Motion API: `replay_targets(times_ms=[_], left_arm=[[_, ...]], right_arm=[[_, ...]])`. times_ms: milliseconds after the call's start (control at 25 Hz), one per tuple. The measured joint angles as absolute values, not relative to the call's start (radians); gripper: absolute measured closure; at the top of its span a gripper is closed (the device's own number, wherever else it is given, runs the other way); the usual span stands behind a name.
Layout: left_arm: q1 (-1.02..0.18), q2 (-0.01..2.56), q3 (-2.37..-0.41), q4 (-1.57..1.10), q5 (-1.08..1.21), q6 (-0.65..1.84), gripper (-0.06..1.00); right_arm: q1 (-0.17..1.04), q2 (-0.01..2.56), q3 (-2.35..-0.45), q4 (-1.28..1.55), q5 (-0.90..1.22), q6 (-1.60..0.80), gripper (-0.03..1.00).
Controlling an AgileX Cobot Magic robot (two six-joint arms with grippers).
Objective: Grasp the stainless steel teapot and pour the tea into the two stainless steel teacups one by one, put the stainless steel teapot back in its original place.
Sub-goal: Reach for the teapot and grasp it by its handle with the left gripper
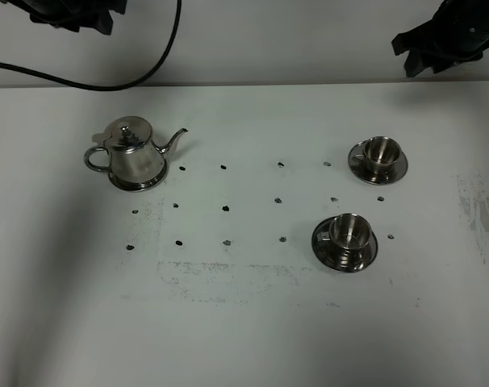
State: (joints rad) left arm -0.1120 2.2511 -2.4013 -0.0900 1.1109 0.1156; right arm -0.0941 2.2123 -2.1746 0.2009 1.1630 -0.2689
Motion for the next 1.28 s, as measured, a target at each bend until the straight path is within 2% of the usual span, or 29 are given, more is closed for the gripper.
replay_targets(times_ms=[240, 560, 880, 1040, 1280], left_arm=[[-0.103, 1.996, -2.117, 0.0, 0.99, 0.133, 0.55], [-0.103, 1.722, -1.723, 0.02, 0.723, 0.148, 0.58], [-0.103, 1.478, -1.296, 0.02, 0.34, 0.149, 0.57], [-0.103, 1.391, -1.163, 0.021, 0.235, 0.15, 0.57], [-0.103, 1.36, -1.121, 0.021, 0.248, 0.152, 0.57]], right_arm=[[-0.094, 1.906, -1.912, 0.146, 1.044, -0.265, 0.57], [-0.094, 1.501, -1.473, 0.192, 0.775, -0.284, 0.58], [-0.094, 1.178, -1.234, 0.225, 0.737, -0.288, 0.58], [-0.094, 1.007, -1.138, 0.249, 0.755, -0.288, 0.58], [-0.094, 0.7, -1.014, 0.268, 0.784, -0.284, 0.58]])
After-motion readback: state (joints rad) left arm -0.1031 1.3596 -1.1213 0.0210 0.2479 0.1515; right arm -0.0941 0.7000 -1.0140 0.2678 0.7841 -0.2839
